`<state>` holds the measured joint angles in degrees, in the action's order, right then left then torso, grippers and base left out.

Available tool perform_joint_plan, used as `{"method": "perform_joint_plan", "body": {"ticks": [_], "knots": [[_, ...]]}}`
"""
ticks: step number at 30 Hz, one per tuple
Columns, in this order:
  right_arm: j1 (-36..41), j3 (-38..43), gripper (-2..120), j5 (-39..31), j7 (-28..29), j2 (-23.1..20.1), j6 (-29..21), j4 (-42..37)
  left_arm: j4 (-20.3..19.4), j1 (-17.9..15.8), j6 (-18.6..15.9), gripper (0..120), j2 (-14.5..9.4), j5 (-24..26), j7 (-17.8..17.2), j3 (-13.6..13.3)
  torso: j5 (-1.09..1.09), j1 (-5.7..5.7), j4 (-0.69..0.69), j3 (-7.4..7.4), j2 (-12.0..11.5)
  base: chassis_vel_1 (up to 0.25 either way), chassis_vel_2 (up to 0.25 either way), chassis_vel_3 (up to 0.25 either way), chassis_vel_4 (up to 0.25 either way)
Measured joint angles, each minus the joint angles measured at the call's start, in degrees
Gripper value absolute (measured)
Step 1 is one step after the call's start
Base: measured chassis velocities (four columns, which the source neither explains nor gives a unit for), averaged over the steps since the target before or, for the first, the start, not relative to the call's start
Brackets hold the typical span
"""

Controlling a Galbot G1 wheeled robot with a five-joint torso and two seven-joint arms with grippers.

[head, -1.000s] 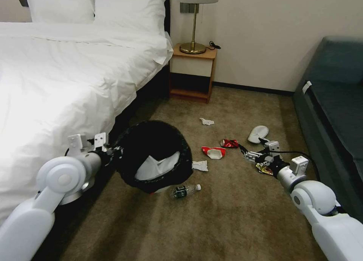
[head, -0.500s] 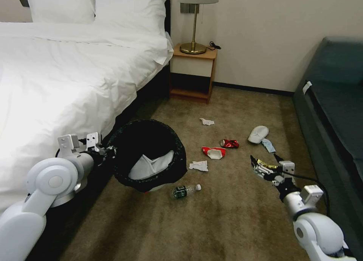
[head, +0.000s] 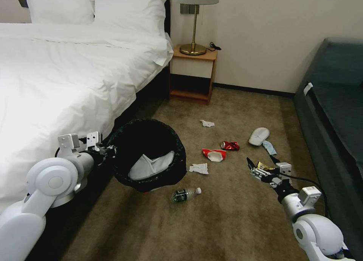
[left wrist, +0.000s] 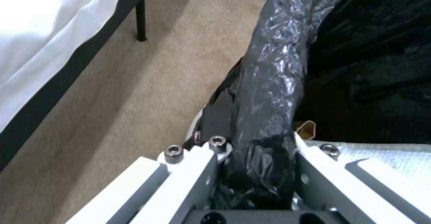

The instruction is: Pick up the trash bin, then pick up the garbage on the floor and place it into the trash bin.

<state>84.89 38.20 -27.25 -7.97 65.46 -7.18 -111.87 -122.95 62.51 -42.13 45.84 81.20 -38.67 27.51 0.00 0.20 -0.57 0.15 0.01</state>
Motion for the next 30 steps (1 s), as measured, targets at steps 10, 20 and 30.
{"method": "perform_joint_plan", "body": {"ticks": [10, 20, 30], "knots": [[0.5, -1.5, 100, 0.3, -2.8, -3.0, -0.7, 0.7, -0.1, -0.1, 0.0, 3, 0.9, -0.6, 0.3, -0.5, 0.0, 0.0, -0.01, 0.0, 0.0, -0.144, 0.102, 0.107, -0.146], [-8.1, -6.9, 100, 0.9, -27.3, -13.8, 1.5, 16.3, -0.2, 0.0, 0.0, 3, 1.9, -0.5, -0.8, 0.8, 0.01, -0.02, 0.02, -0.01, 0.0, -0.01, 0.007, 0.001, -0.025], [-21.3, -15.8, 100, 4.1, -43.3, -15.3, 6.8, 32.8, -1.7, 0.9, 0.0, 3, 2.7, -0.2, -2.0, 1.0, 0.01, -0.01, -0.01, -0.01, 0.0, 0.0, 0.0, 0.0, 0.0]]}}
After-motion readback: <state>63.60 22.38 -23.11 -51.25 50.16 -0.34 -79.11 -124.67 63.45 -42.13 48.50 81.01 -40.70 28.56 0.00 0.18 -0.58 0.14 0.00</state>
